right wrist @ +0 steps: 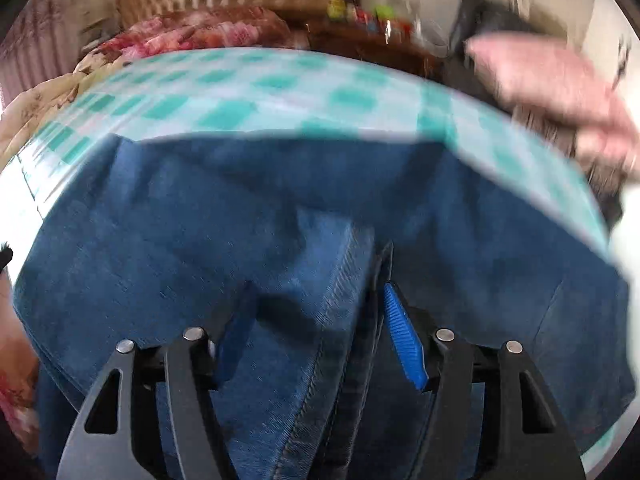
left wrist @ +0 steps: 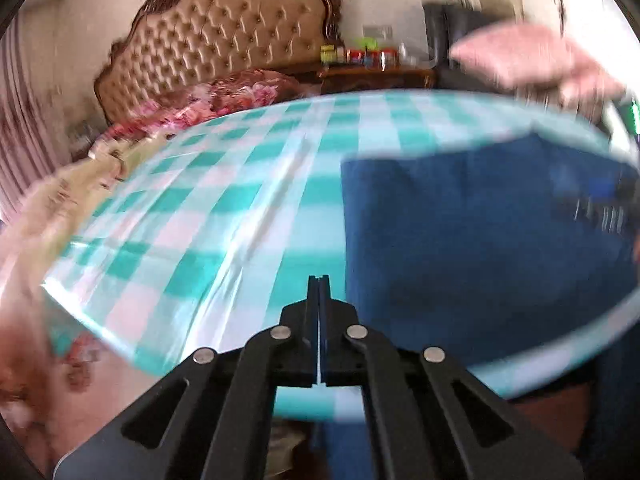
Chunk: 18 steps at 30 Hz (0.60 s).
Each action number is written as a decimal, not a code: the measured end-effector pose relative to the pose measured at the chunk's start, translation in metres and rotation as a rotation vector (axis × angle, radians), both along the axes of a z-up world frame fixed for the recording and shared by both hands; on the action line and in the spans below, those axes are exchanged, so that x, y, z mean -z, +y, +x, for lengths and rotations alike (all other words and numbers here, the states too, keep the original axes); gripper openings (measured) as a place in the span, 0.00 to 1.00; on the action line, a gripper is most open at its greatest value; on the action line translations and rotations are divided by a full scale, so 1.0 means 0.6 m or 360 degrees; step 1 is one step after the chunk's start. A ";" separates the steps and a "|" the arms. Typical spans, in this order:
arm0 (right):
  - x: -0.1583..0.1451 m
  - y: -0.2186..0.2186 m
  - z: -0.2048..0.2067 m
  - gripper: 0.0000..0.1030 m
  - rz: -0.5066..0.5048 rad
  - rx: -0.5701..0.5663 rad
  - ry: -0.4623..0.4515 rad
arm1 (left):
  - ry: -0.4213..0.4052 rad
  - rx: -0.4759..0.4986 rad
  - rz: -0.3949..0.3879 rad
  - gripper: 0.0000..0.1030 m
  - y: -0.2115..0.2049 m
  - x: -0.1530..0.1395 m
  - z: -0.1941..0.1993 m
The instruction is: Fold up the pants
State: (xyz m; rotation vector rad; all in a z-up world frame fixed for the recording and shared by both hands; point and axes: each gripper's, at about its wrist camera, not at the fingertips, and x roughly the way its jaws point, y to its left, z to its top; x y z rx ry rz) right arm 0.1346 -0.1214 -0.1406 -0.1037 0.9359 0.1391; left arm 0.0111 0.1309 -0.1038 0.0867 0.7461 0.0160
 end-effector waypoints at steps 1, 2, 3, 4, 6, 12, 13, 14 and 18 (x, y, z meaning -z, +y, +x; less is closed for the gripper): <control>0.000 -0.003 -0.001 0.61 -0.0002 -0.0011 0.0000 | -0.0005 0.0059 -0.0020 0.01 -0.007 -0.012 0.015; 0.000 -0.003 -0.001 0.61 -0.0013 -0.0018 -0.0001 | 0.0008 0.0200 -0.0017 0.01 -0.028 -0.022 0.043; 0.000 -0.002 0.000 0.61 -0.0016 -0.0018 -0.0001 | 0.0009 0.0288 -0.0058 0.02 -0.037 -0.027 0.066; 0.001 -0.003 0.002 0.61 -0.0017 -0.0014 0.0002 | 0.0023 0.0360 -0.0122 0.02 -0.044 -0.030 0.092; 0.001 -0.004 0.000 0.61 -0.0014 -0.0010 0.0005 | 0.0101 0.0452 -0.0093 0.02 -0.060 -0.015 0.153; -0.003 -0.001 -0.013 0.62 -0.0006 -0.0018 0.0007 | 0.0231 0.0130 0.0135 0.02 0.001 0.018 0.273; -0.003 -0.001 -0.012 0.62 -0.0002 -0.0021 0.0009 | 0.0210 0.0068 0.0093 0.02 0.016 0.012 0.274; -0.003 -0.001 -0.010 0.62 -0.0001 -0.0021 0.0018 | 0.0198 0.0073 0.0007 0.02 0.025 0.003 0.264; -0.031 -0.004 -0.008 0.59 0.0047 0.0018 0.0005 | 0.0146 0.0228 -0.0162 0.05 0.008 -0.015 0.168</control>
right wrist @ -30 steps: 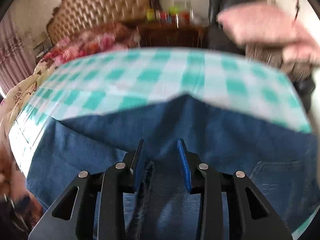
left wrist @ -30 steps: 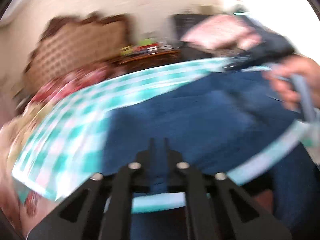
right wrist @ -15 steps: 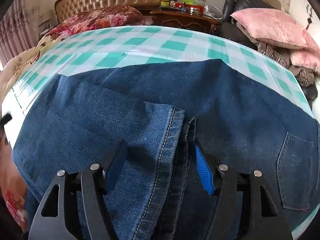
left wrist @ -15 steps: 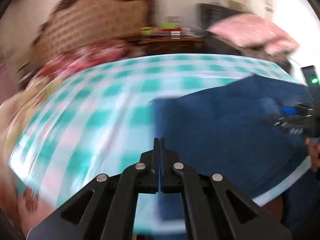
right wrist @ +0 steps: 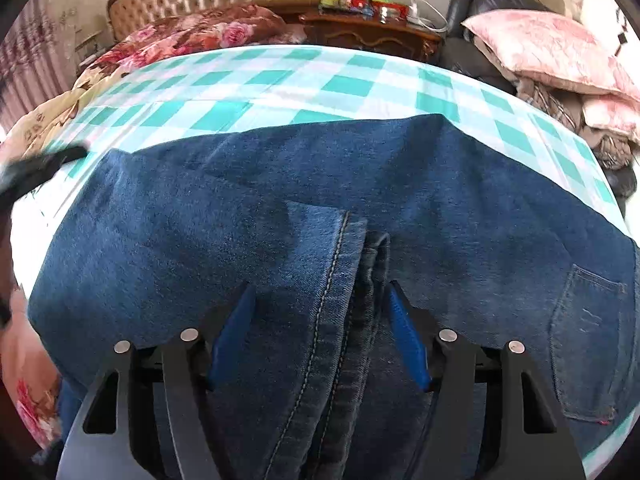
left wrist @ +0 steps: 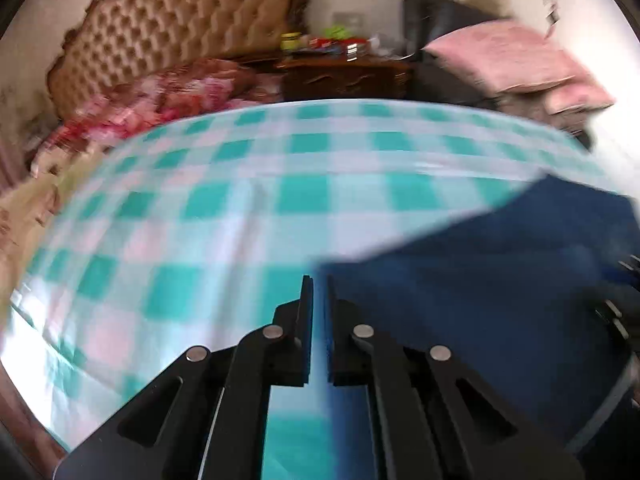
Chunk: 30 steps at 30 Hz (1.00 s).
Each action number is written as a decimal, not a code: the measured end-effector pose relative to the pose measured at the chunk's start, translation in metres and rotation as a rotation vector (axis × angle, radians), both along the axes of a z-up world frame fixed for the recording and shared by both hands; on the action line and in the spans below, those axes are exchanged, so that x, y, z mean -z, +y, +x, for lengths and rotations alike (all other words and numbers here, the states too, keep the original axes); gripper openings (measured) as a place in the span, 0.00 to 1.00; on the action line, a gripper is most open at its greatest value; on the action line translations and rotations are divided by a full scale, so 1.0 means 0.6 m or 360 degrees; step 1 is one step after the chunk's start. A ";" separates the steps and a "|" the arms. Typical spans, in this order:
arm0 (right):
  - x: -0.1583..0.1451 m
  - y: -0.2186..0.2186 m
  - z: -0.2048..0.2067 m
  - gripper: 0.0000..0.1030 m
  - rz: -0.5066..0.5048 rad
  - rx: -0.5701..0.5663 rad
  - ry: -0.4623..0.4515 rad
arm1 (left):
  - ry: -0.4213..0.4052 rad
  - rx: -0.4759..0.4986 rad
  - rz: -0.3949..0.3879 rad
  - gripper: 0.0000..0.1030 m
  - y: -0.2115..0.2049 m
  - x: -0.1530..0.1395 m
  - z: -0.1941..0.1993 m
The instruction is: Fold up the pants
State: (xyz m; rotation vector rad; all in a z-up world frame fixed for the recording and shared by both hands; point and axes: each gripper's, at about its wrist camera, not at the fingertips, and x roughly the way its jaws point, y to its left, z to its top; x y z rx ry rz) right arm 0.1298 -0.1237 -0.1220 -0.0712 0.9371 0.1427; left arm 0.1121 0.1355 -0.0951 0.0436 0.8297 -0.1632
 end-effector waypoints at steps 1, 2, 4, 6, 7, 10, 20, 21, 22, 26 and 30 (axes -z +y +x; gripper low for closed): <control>-0.015 0.000 0.000 0.59 0.0032 -0.0008 -0.0051 | 0.0016 0.0018 -0.0059 0.05 -0.002 0.004 -0.016; -0.024 0.001 0.004 0.58 0.0036 -0.0010 -0.0076 | 0.0044 0.0015 -0.0086 0.06 -0.009 0.010 -0.041; -0.025 0.001 0.021 0.57 -0.0015 0.0013 -0.0084 | 0.0092 0.0003 -0.0089 0.08 -0.014 0.023 -0.072; 0.000 -0.002 0.046 0.52 -0.0143 0.0060 0.0013 | 0.0118 -0.0065 0.0038 0.10 -0.016 0.042 -0.082; 0.013 -0.011 0.055 0.52 -0.0128 0.0079 0.0062 | 0.0100 -0.0101 0.0100 0.10 -0.017 0.042 -0.084; 0.005 -0.024 0.053 0.51 -0.0060 0.0095 0.0052 | 0.0027 -0.0112 -0.0005 0.14 -0.015 0.016 -0.078; -0.027 -0.097 0.049 0.51 0.0261 0.0215 0.0117 | 0.0128 0.0018 0.0094 0.20 -0.103 0.003 0.069; -0.032 -0.117 0.049 0.52 0.0341 0.0253 0.0160 | 0.0070 0.0019 0.0062 0.33 -0.094 -0.015 0.055; -0.033 -0.127 0.051 0.52 0.0398 0.0260 0.0188 | 0.0022 0.0031 0.0062 0.38 -0.089 -0.027 0.039; -0.026 -0.126 0.067 0.52 0.0573 0.0176 0.0313 | -0.0079 0.0107 0.0005 0.41 -0.079 -0.048 -0.055; -0.015 -0.098 0.087 0.52 0.0540 0.0077 0.0367 | -0.0191 0.0303 -0.0065 0.41 -0.134 -0.063 -0.162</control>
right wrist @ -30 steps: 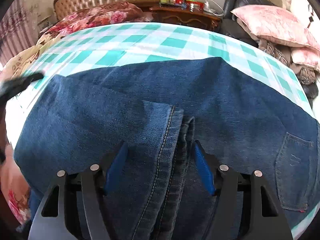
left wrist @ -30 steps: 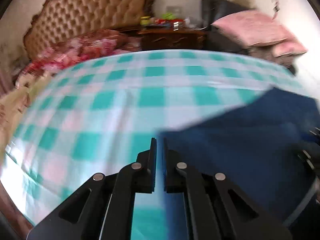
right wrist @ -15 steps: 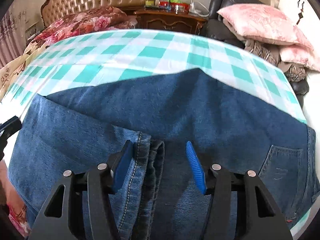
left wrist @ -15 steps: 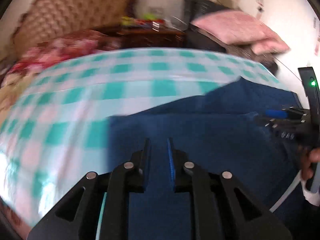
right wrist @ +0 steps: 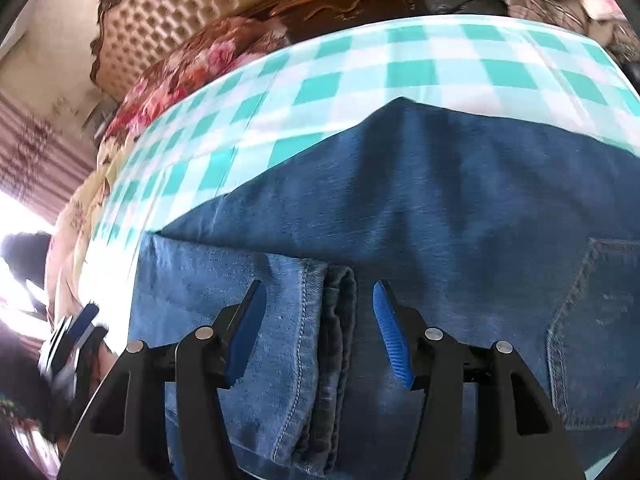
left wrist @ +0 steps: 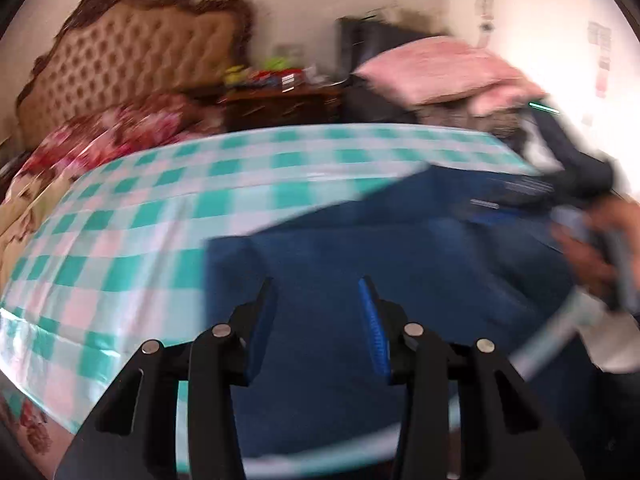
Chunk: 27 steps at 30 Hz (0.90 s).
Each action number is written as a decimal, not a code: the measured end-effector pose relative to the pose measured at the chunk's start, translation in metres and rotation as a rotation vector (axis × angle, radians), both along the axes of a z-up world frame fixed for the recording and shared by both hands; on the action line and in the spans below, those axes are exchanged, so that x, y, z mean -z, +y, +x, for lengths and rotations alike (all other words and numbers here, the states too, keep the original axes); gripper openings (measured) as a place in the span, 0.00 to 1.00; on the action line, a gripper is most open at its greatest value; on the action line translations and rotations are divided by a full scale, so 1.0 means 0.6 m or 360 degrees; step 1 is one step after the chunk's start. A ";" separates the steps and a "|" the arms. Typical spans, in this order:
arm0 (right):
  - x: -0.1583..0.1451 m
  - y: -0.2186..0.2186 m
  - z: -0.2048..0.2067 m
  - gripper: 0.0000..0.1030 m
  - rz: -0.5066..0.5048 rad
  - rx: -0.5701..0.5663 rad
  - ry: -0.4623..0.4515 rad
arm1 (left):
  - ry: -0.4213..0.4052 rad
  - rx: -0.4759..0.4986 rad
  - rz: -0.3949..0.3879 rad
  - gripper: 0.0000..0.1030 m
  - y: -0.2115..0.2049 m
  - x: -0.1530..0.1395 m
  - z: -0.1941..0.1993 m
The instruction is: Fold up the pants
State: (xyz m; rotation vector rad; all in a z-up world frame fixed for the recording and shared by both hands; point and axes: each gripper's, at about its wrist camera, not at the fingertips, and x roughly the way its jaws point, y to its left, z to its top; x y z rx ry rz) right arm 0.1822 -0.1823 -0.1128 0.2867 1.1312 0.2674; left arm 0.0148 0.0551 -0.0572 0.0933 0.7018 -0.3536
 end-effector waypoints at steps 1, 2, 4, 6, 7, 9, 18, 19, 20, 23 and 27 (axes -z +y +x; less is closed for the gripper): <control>0.004 0.003 0.004 0.52 -0.0002 -0.0016 0.0013 | -0.0033 0.0096 0.0004 0.41 -0.038 0.004 -0.031; 0.007 0.008 0.007 0.52 -0.0016 -0.0040 0.0030 | -0.0054 0.0156 0.0029 0.41 -0.066 0.009 -0.050; 0.014 0.017 0.013 0.52 -0.0066 -0.0089 0.0047 | -0.0120 0.0328 0.0156 0.42 -0.148 0.034 -0.087; 0.019 0.019 0.016 0.51 -0.0076 -0.0113 0.0069 | -0.0154 0.0399 0.0297 0.42 -0.200 0.055 -0.098; 0.022 0.017 0.018 0.51 -0.0079 -0.0120 0.0073 | -0.0174 0.0422 0.0341 0.42 -0.218 0.063 -0.101; 0.022 0.015 0.021 0.49 -0.0085 -0.0139 0.0070 | -0.0230 0.0448 0.0449 0.42 -0.250 0.077 -0.100; 0.012 0.021 0.022 0.12 -0.0129 -0.0245 0.0005 | -0.0264 0.0534 0.0676 0.10 -0.298 0.120 -0.078; 0.005 0.023 0.021 0.12 -0.0123 -0.0245 -0.0013 | -0.0269 0.0525 0.0665 0.10 -0.296 0.114 -0.076; -0.005 0.023 0.022 0.12 -0.0107 -0.0240 -0.0039 | -0.0304 0.0514 0.0667 0.10 -0.295 0.106 -0.074; -0.017 0.023 0.022 0.12 -0.0112 -0.0247 -0.0085 | -0.0292 0.0500 0.0630 0.09 -0.296 0.097 -0.062; 0.019 0.023 0.024 0.12 -0.0212 -0.0253 -0.0047 | -0.0178 0.0518 0.0566 0.20 -0.292 0.116 -0.052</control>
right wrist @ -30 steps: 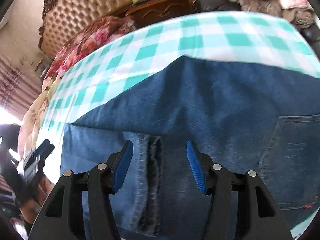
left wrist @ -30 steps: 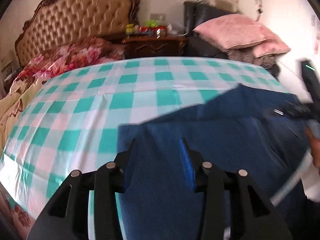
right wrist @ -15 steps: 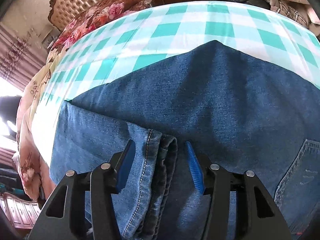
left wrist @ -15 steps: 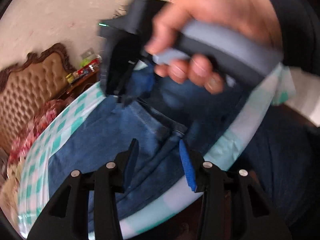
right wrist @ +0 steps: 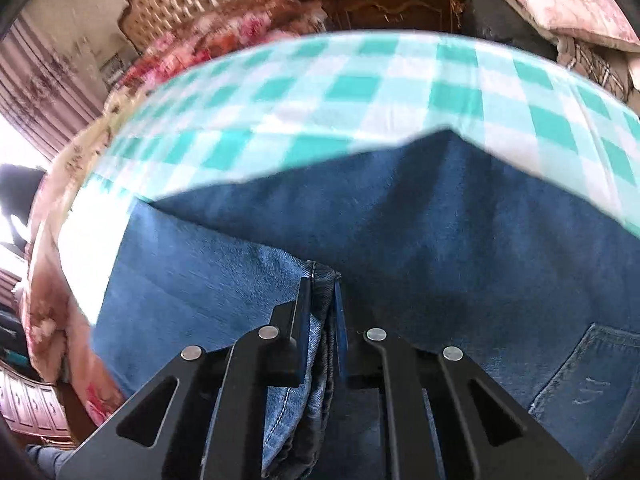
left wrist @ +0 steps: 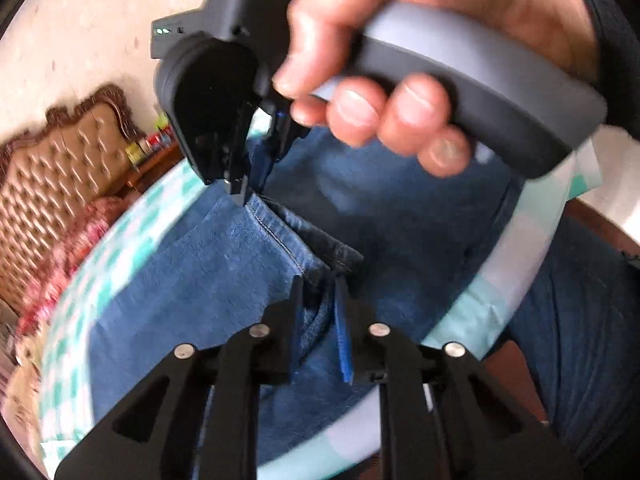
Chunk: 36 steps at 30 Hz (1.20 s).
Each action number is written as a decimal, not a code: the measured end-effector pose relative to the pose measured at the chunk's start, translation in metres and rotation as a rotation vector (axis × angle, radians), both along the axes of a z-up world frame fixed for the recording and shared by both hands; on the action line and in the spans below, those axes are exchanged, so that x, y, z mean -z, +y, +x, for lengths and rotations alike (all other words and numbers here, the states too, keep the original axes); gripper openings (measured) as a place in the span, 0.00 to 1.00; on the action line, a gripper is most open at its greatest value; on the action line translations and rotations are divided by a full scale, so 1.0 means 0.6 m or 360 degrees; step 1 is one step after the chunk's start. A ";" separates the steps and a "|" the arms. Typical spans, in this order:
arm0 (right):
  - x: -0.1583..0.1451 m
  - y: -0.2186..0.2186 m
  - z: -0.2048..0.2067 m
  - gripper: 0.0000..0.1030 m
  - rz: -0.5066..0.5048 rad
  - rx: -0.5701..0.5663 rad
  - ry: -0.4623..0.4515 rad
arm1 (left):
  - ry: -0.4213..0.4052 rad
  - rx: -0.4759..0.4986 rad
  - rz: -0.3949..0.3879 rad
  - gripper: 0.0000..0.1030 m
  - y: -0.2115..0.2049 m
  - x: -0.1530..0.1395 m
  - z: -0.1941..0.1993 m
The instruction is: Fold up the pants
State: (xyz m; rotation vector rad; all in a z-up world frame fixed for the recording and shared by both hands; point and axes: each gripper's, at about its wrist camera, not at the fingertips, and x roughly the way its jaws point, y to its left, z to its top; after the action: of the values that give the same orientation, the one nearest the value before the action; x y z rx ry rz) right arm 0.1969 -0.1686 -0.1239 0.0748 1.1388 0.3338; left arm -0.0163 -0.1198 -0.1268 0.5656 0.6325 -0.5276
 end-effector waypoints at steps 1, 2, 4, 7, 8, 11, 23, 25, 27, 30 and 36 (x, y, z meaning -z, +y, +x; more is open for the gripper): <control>-0.002 -0.001 -0.004 0.12 -0.0015 0.0009 -0.0028 | 0.0024 -0.0003 -0.0078 0.21 0.014 -0.015 -0.005; -0.009 -0.004 -0.009 0.15 -0.0030 0.0046 -0.0058 | 0.0043 -0.0023 -0.0162 0.25 0.032 -0.029 -0.006; -0.037 -0.010 -0.024 0.29 -0.0131 0.0166 -0.0188 | 0.0117 -0.0171 -0.0378 0.26 0.101 -0.062 0.002; -0.081 0.010 -0.059 0.58 -0.0219 0.0222 -0.0389 | 0.0188 -0.0534 -0.0633 0.13 0.228 -0.079 0.043; -0.090 0.024 -0.071 0.74 -0.0197 0.0215 -0.0433 | 0.0188 -0.0678 -0.0641 0.10 0.273 -0.072 0.061; -0.095 0.084 -0.092 0.82 -0.0161 0.0154 -0.0508 | 0.0384 -0.0955 -0.0574 0.10 0.358 -0.016 0.107; 0.004 0.154 -0.080 0.85 -0.0377 0.0186 -0.0361 | 0.0216 -0.0888 -0.0562 0.81 0.385 -0.069 0.200; 0.019 0.150 -0.075 0.85 -0.0434 0.0188 -0.0323 | 0.0205 -0.0821 -0.0444 0.75 0.359 -0.063 0.215; 0.023 0.148 -0.076 0.86 -0.0430 0.0184 -0.0331 | 0.0298 -0.0817 -0.0405 0.58 0.353 -0.043 0.247; 0.025 0.155 -0.075 0.86 -0.0482 0.0170 -0.0339 | 0.0433 -0.0889 -0.0347 0.43 0.363 -0.005 0.282; 0.027 0.150 -0.073 0.87 -0.0455 0.0177 -0.0326 | 0.0419 -0.0976 -0.0412 0.35 0.408 -0.005 0.291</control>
State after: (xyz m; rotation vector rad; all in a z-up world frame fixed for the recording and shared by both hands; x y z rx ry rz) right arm 0.1528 -0.0787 -0.1401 -0.1443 0.9646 0.0751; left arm 0.1582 0.1251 -0.1239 0.0398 0.9260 -0.0972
